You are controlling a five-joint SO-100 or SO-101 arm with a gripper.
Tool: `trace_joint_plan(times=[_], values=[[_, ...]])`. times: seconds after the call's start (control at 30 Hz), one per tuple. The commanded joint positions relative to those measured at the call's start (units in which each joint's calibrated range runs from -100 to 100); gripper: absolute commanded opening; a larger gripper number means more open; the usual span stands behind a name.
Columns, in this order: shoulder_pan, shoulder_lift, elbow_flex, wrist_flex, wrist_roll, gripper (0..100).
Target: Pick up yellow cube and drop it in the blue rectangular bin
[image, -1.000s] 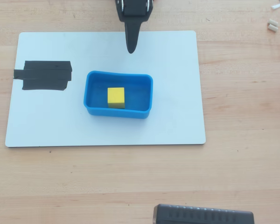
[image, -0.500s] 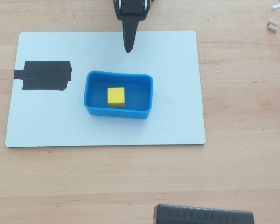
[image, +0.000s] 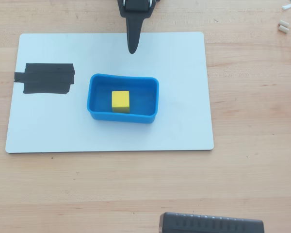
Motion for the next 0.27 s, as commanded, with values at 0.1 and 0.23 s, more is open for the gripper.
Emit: trace_joint_plan(times=[0.1, 0.23], values=[[-0.08, -1.34, -0.4, 1.57, 0.2, 0], [-0.08, -1.34, -0.67, 2.64, 0.34, 0]])
